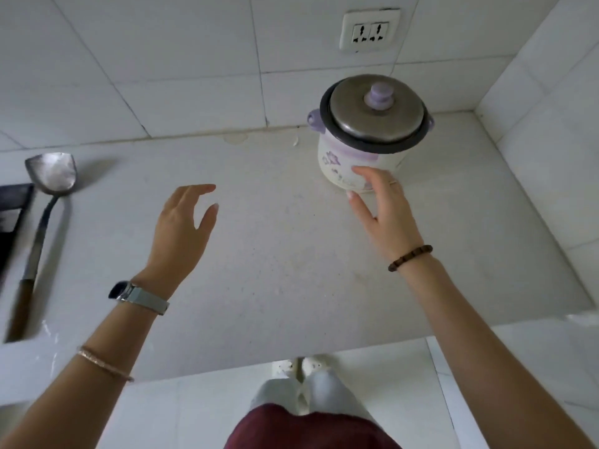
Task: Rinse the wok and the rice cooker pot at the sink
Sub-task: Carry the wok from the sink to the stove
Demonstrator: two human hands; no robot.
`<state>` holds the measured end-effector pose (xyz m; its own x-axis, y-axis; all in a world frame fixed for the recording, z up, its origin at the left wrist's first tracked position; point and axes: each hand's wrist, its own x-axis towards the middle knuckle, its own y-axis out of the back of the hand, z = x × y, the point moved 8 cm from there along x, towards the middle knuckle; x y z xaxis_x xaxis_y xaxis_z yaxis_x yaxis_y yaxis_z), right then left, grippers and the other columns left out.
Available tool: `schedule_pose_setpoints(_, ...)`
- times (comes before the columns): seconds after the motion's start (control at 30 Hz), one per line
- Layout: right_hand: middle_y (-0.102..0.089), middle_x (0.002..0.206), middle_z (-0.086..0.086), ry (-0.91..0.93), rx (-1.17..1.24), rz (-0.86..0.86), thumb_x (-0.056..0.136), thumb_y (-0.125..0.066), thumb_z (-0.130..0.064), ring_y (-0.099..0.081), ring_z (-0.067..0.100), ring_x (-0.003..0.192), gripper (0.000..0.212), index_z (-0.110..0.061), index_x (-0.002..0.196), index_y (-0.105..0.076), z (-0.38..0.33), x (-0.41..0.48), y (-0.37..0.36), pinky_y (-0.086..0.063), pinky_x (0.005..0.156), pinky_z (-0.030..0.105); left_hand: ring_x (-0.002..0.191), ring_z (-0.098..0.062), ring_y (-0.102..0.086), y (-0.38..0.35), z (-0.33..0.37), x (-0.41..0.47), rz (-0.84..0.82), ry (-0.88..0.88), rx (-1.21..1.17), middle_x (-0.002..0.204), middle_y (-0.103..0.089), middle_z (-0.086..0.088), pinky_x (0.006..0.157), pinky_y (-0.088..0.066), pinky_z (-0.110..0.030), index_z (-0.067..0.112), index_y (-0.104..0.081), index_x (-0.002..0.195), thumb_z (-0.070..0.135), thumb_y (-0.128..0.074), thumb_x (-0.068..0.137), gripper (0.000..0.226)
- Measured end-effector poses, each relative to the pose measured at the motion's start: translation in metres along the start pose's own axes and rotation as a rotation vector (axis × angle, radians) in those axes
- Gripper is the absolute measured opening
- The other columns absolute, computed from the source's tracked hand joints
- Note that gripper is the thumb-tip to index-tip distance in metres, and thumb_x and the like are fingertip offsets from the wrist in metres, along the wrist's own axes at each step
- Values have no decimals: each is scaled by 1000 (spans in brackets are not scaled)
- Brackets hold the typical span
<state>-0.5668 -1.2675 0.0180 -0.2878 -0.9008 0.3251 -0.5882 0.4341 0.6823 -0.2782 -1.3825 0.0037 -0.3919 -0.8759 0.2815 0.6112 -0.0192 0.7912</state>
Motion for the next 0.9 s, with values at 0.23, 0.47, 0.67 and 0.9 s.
schedule_pose_setpoints(0.23, -52, 134, 1, 133, 37, -183, 91, -62, -20, -44, 14, 124, 47, -15, 135, -49, -33, -25, -21, -27, 105, 11, 112, -29, -57, 53, -3, -85, 141, 125, 130, 123, -60, -10, 96, -46, -37, 10, -57, 127, 18, -55, 97, 31)
schedule_pose_setpoints(0.47, -52, 134, -4, 343, 141, -363, 95, -58, -31, -45, 12, 124, 44, -17, 135, -49, -90, -42, -43, -34, 106, 21, 110, -29, -60, 93, 8, -195, 245, 360, 158, 125, -60, -10, 96, -48, -38, 9, -56, 128, 26, -50, 97, 36)
schedule_pose_setpoints(0.67, -50, 136, -7, 508, 165, -514, 95, -53, -40, -41, 5, 126, 46, -20, 136, -49, -149, -60, -65, -27, 107, 14, 100, -21, -59, 143, 9, -292, 368, 551, 231, 115, -63, -10, 87, -43, -29, 10, -58, 126, 33, -46, 95, 40)
schedule_pose_setpoints(0.9, -49, 135, -13, 642, 262, -708, 95, -53, -41, -42, 6, 128, 46, -23, 137, -48, -240, -106, -119, -28, 107, 14, 106, -25, -57, 191, -3, -394, 465, 708, 353, 118, -61, -8, 90, -39, -27, 10, -57, 127, 24, -53, 96, 34)
